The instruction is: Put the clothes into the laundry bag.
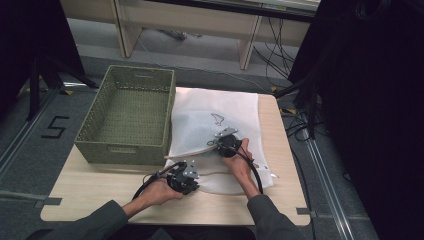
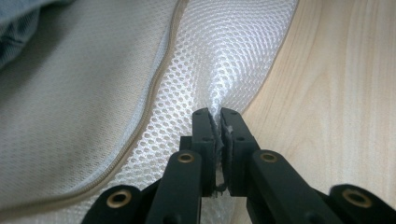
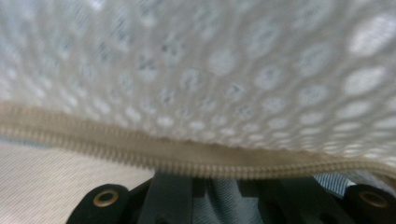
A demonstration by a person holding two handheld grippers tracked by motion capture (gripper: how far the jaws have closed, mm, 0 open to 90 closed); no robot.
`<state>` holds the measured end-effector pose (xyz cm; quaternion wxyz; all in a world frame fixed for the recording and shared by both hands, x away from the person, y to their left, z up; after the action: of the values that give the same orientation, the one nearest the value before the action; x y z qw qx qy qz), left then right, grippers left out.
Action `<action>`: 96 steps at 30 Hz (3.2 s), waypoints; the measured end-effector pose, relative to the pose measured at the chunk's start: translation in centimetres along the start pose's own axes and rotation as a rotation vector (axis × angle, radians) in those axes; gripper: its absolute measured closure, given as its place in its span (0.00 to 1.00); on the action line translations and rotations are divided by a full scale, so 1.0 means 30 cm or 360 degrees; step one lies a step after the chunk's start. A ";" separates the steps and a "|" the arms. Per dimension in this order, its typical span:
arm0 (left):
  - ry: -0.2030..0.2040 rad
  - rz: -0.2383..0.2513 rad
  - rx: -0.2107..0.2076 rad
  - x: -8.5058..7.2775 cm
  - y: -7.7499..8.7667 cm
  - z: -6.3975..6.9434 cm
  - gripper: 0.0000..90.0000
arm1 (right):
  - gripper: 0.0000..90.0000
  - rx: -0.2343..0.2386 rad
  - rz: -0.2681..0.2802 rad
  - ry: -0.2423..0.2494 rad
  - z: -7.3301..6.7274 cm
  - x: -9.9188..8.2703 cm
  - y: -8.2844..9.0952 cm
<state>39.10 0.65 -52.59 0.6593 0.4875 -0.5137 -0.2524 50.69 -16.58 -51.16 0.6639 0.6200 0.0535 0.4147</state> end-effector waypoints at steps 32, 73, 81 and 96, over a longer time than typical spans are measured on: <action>-0.0025 0.0010 -0.0007 0.001 0.001 0.003 0.92 | 0.79 0.0300 0.0050 0.0013 -0.160 -0.009 0.008; -0.0063 0.0039 -0.0024 0.013 0.072 0.009 0.76 | 0.56 0.0064 0.0256 -0.0127 0.085 -0.158 0.341; -0.0051 0.0143 -0.0040 0.016 0.153 0.040 0.65 | 0.85 -0.0015 0.0206 -0.0007 0.097 -0.147 0.276; 0.0064 0.0244 -0.0016 -0.055 0.244 0.041 0.61 | 0.96 0.0109 -0.0204 0.0207 -0.003 -0.203 0.097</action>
<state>36.16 4.45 -46.71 0.6892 0.4485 -0.5350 -0.1940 45.29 -20.59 -51.36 0.6626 0.6093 0.1502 0.4087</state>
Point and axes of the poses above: each handheld gripper's, and its own axes: y roughly backward along the jaws, x roughly out of its top, z roughly to its right, the point moved 3 cm from there along -y, roughly forward along the jaws, and after that the axes turned 14 degrees about -z, right-handed, at the moved point
